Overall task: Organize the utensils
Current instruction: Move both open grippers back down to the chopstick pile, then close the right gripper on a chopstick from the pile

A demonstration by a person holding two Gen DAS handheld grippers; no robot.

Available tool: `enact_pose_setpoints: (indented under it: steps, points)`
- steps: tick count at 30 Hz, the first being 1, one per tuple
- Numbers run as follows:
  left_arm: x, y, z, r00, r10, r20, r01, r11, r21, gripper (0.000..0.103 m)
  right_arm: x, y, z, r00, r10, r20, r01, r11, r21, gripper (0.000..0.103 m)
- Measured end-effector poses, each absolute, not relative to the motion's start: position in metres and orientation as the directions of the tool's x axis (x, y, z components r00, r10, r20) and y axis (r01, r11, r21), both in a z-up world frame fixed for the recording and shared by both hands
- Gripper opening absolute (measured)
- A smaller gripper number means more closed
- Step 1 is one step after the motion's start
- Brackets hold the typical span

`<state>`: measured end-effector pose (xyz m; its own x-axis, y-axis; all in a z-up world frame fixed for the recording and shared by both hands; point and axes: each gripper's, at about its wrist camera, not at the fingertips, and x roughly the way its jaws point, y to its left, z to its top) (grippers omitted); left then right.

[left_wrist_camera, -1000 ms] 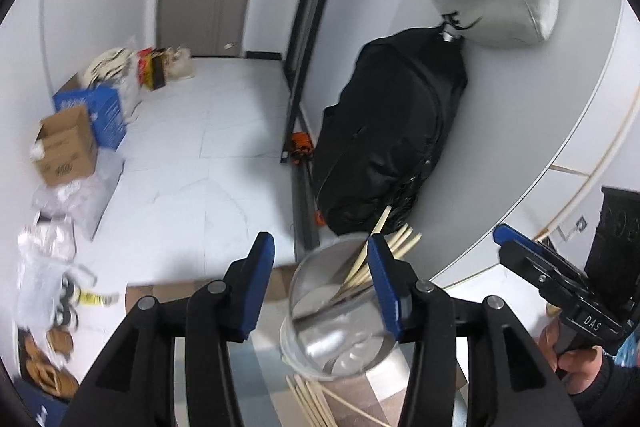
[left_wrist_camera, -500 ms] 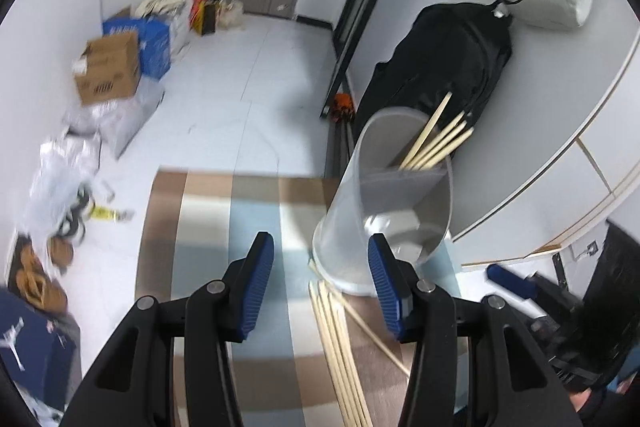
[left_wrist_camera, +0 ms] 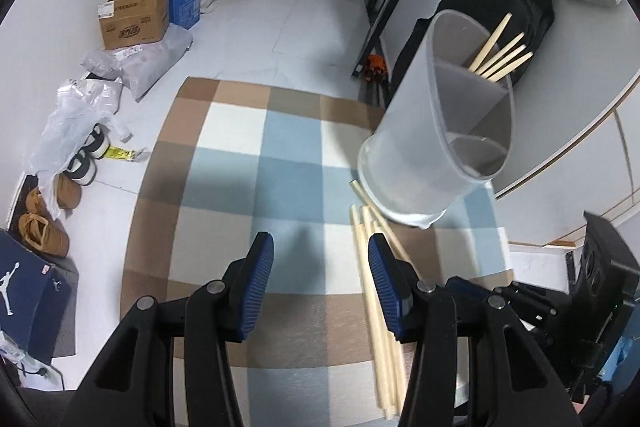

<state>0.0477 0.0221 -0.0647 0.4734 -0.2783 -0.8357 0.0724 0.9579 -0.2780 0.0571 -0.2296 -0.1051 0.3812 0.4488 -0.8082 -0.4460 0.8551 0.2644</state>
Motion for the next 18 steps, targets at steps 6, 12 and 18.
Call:
enact_pose_setpoints:
  steps: [6,12,18]
  points:
    - [0.042,0.025,-0.067,0.488,-0.282,-0.826,0.073,0.956,-0.284,0.043,0.071,-0.209,-0.116,0.371,0.387,-0.844,-0.462,0.865,0.193,0.012]
    - [0.038,0.031,-0.071,0.498,-0.280,-0.821,0.070,0.956,-0.284,0.043,0.083,-0.198,-0.124,0.378,0.350,-0.857,-0.454,0.877,0.157,0.011]
    - [0.038,0.034,-0.079,0.478,-0.267,-0.837,0.061,0.960,-0.272,0.043,0.081,-0.197,-0.124,0.394,0.327,-0.859,-0.435,0.890,0.138,0.001]
